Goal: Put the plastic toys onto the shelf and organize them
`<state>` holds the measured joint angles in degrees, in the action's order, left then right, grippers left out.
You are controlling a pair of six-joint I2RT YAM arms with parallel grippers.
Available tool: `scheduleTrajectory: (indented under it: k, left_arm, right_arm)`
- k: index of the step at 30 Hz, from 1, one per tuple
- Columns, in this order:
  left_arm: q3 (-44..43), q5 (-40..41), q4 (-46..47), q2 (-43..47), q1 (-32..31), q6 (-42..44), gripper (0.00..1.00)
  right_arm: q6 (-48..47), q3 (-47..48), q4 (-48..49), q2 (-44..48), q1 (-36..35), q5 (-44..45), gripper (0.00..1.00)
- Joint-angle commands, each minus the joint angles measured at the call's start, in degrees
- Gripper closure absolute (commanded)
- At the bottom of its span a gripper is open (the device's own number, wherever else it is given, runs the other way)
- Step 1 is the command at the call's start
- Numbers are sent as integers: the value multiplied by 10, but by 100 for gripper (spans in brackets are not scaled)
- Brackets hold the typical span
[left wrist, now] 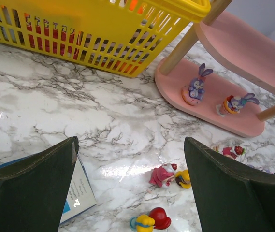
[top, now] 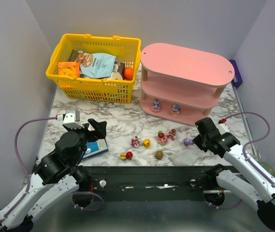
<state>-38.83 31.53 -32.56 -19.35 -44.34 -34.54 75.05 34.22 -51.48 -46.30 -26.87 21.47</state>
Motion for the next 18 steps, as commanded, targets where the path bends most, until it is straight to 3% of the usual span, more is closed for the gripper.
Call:
scheduleTrajectory:
  k: [1,6,10,18]
  left_arm:
    - [-1,16,0,6,0,-5,1]
    - [-2,16,-1,9,0,-5,1]
    - [0,14,4,8,0,-6,1]
    - [1,9,7,9,0,-5,1]
  right_arm:
    - [-161,36,33,-20,4,-28,99]
    - [-294,62,57,-54,4,-97,99]
    - [-479,84,77,-53,4,-198,99]
    - [-553,125,40,-69,-4,-241,99]
